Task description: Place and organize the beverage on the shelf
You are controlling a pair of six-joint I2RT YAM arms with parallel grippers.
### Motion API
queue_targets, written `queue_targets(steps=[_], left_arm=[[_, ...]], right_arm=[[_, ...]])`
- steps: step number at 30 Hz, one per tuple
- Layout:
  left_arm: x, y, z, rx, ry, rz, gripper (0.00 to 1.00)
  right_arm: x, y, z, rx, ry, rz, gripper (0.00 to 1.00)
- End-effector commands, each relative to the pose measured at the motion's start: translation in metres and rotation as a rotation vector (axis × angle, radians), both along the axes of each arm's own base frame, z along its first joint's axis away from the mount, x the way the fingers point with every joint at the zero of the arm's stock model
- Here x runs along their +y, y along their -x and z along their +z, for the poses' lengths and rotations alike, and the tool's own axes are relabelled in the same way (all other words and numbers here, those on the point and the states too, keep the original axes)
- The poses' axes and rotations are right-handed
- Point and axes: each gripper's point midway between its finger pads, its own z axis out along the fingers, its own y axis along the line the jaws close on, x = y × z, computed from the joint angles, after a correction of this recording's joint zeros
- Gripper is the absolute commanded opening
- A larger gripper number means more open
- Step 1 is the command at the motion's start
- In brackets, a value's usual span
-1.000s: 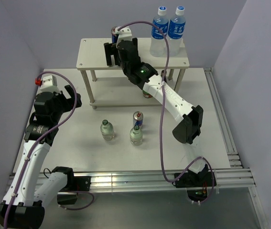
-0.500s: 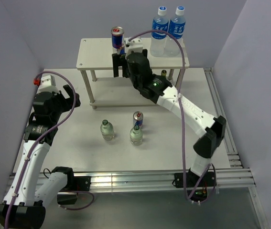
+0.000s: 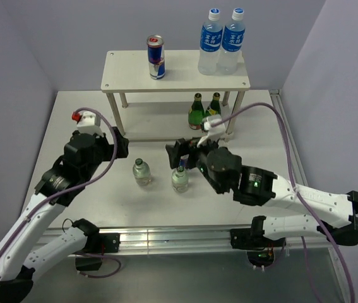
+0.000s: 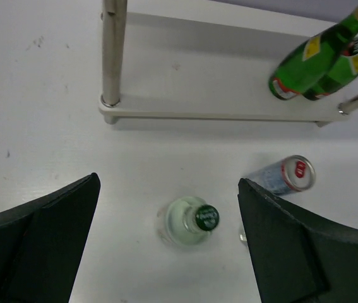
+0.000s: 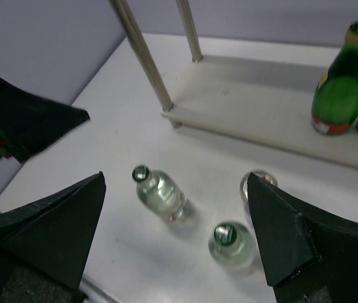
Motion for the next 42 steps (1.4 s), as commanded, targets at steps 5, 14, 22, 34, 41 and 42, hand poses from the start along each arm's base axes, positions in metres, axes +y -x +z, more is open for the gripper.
queue_targets(steps=[5, 14, 22, 34, 41, 42], left_arm=[[-0.006, 0.040, -0.021, 0.021, 0.174, 0.086, 0.95], [-0.069, 0.070, -0.089, 0.060, 0.083, 0.084, 0.98], [-0.088, 0.074, -0.140, 0.067, -0.037, 0.103, 0.99], [-0.101, 0.046, -0.188, -0.005, -0.043, 0.099, 0.99], [-0.088, 0.019, -0.203, -0.046, -0.052, 0.114, 0.99], [-0.086, 0.015, -0.205, -0.046, -0.049, 0.118, 0.99]], right_arm=[[-0.028, 0.041, -0.064, 0.104, 0.004, -0.055, 1.00], [-0.064, 0.053, -0.090, 0.141, -0.026, -0.071, 1.00], [-0.092, 0.057, -0.104, 0.165, -0.039, -0.097, 1.00], [-0.101, 0.062, -0.117, 0.195, -0.060, -0.089, 1.00], [-0.103, 0.063, -0.123, 0.202, -0.056, -0.094, 1.00], [-0.104, 0.063, -0.124, 0.202, -0.056, -0.095, 1.00]])
